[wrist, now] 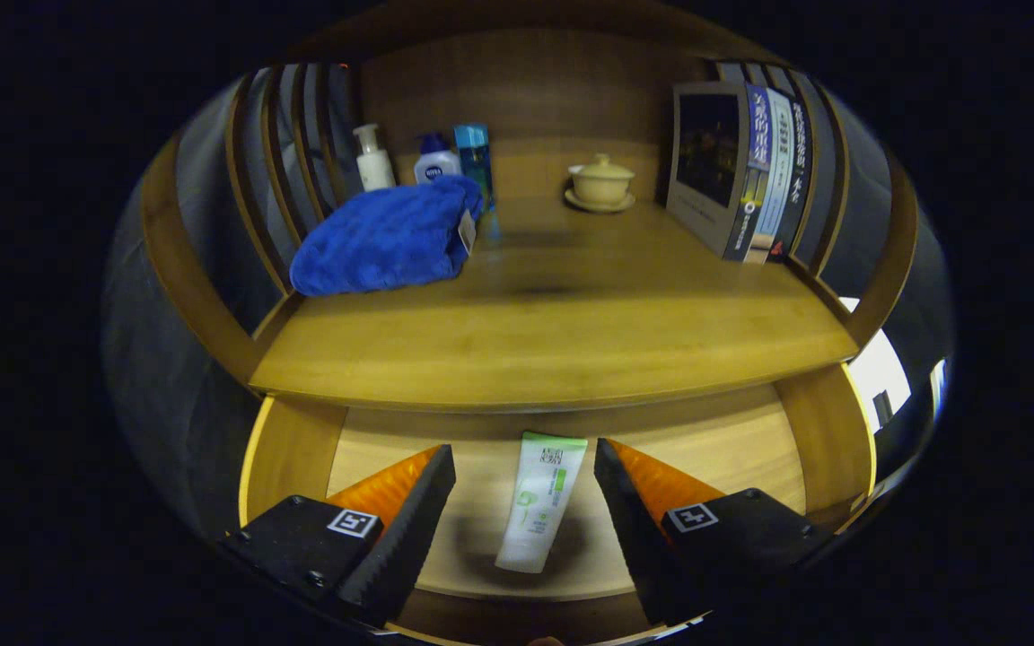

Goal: Pull open the drawer, take out the items inside it, and place them on the countertop above the cabinet.

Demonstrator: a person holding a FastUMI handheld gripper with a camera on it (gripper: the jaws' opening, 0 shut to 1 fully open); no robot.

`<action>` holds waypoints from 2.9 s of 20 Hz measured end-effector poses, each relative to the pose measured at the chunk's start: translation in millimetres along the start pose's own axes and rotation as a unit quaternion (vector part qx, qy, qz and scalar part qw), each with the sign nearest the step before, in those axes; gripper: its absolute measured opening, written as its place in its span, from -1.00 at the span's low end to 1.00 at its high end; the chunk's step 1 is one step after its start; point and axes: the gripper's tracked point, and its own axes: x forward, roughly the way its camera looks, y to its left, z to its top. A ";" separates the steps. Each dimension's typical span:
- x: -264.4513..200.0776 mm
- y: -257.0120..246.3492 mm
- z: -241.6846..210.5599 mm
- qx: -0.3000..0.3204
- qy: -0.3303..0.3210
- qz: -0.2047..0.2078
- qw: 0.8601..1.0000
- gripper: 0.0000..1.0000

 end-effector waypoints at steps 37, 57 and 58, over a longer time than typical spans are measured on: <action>-65.0 -35.3 -29.5 0.091 0.051 0.041 0.994 -0.03; -36.5 -34.2 133.5 0.080 -0.062 -0.001 0.995 -0.04; -29.3 -36.6 140.5 0.079 -0.065 -0.011 0.995 -0.04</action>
